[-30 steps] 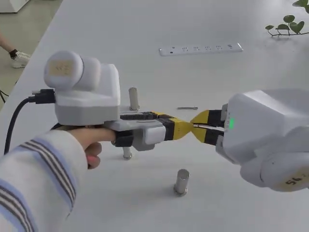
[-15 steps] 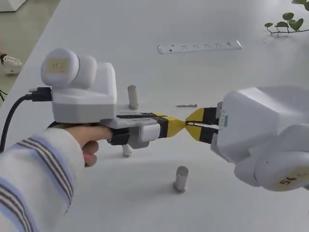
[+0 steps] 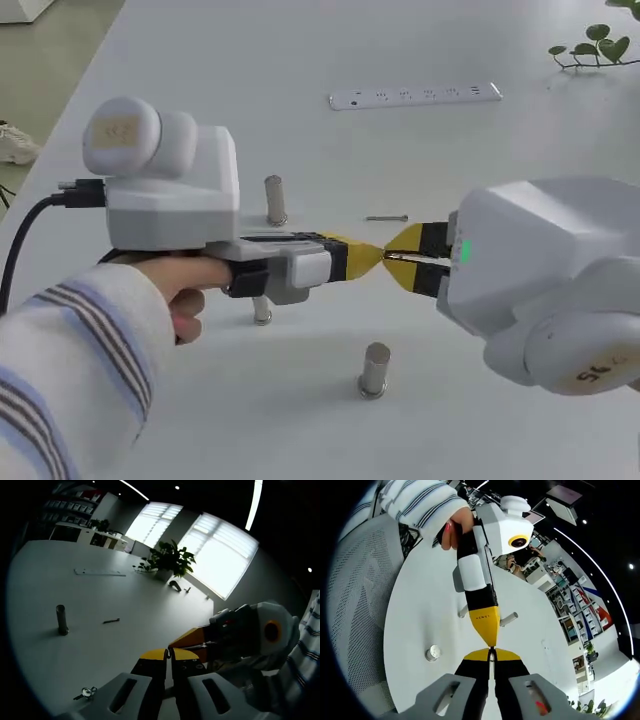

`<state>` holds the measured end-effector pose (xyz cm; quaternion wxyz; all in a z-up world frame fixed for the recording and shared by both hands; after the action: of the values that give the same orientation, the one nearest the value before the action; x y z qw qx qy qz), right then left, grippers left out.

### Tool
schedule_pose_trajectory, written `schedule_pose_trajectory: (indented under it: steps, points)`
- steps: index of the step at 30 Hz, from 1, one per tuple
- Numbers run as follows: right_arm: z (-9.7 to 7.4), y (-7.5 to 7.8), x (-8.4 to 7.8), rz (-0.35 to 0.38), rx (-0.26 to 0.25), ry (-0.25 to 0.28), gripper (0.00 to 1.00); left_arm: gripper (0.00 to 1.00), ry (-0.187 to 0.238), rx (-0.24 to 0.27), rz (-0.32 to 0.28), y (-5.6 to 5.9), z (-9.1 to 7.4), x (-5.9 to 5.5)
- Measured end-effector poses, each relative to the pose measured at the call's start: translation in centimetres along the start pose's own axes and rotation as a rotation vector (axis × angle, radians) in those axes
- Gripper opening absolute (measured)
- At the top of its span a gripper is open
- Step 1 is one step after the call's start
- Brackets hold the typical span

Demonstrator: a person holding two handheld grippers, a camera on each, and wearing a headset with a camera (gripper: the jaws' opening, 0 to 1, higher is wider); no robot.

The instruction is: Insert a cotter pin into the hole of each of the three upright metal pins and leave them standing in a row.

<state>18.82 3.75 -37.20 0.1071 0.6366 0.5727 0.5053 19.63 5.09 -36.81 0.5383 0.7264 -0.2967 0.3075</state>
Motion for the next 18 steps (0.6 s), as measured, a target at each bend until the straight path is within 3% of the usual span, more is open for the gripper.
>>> schedule_pose_trajectory:
  steps: [9,18]
  points:
    - [-0.08,-0.24,0.14,0.01,0.001,0.002,0.0,0.0,-0.005,-0.006,-0.047,0.06,-0.14,-0.25]
    - [-0.02,-0.12,0.22,-0.009,-0.009,0.019,0.0,0.0,-0.005,0.008,0.007,0.24,-0.19,-0.15]
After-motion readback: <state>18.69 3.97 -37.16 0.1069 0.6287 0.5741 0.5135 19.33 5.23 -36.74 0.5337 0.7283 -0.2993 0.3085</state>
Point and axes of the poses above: the centre of the closed fingertips' face, and the gripper's own axes: z roughly forward along the fingers, y roughly to its right, x roughly out of its top, the point moved 1 cm from there along -z, roughly backward along the fingers, and after that the axes turned 11 degrees about -x, right-handed, at the moved point
